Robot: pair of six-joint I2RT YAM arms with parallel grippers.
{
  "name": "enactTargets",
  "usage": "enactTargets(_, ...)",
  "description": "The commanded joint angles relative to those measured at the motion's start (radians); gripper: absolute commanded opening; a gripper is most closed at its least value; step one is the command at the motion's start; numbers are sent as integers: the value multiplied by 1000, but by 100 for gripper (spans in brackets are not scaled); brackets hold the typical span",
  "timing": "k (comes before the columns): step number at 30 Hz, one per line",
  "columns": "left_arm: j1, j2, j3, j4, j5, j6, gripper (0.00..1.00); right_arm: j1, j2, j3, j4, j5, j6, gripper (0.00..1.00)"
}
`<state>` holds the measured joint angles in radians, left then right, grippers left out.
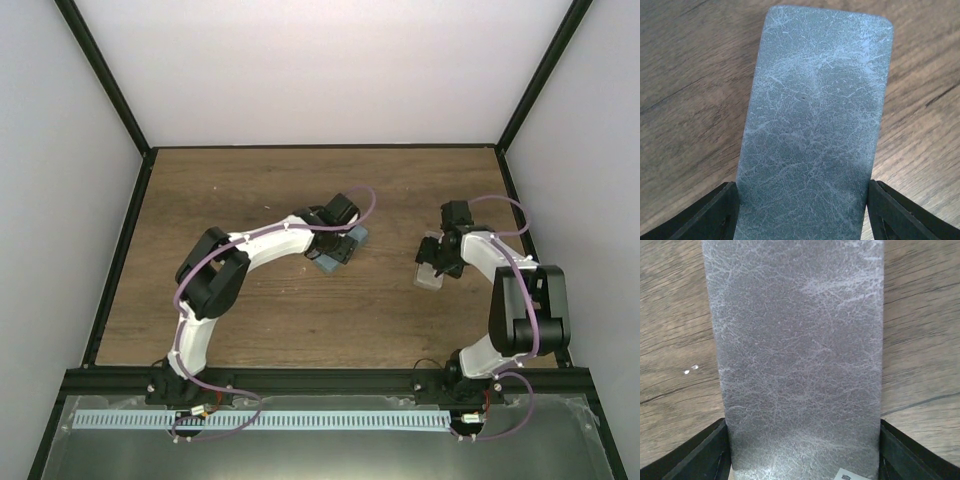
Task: Organize the sunglasses
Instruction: Move the sunglasses case at the center of the board.
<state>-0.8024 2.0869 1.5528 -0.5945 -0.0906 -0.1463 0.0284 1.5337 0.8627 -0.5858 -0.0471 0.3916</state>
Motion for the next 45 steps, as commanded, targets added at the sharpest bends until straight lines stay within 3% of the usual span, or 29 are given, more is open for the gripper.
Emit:
enactTargets(1,-1,10,-101,-27,188,-232,71,40,-19,-35,23,-98,60,55)
enactTargets(5,-1,-7,-164,75,324,-374,72,113,-23,-39,34,-106,92,54)
enactTargets(10,-2,-11,-187,132,367,-500,72,201,10,-20,48,-110,135,54)
enactTargets(16,-4,-20,-189,170,386,-568,73,302,65,37,68,-159,220,54)
enactTargets(21,-4,-25,-202,188,420,-583,73,332,115,40,150,-300,297,55)
enactTargets(29,3,-68,-211,152,370,-557,73,341,121,64,124,-258,272,80)
enactTargets(33,16,-85,-207,140,356,-556,73,341,102,79,85,-204,234,84)
enactTargets(40,34,-117,-188,125,349,-524,73,340,42,88,74,-195,185,100)
enactTargets(45,32,-147,-151,98,355,-501,76,341,1,132,39,-160,144,100)
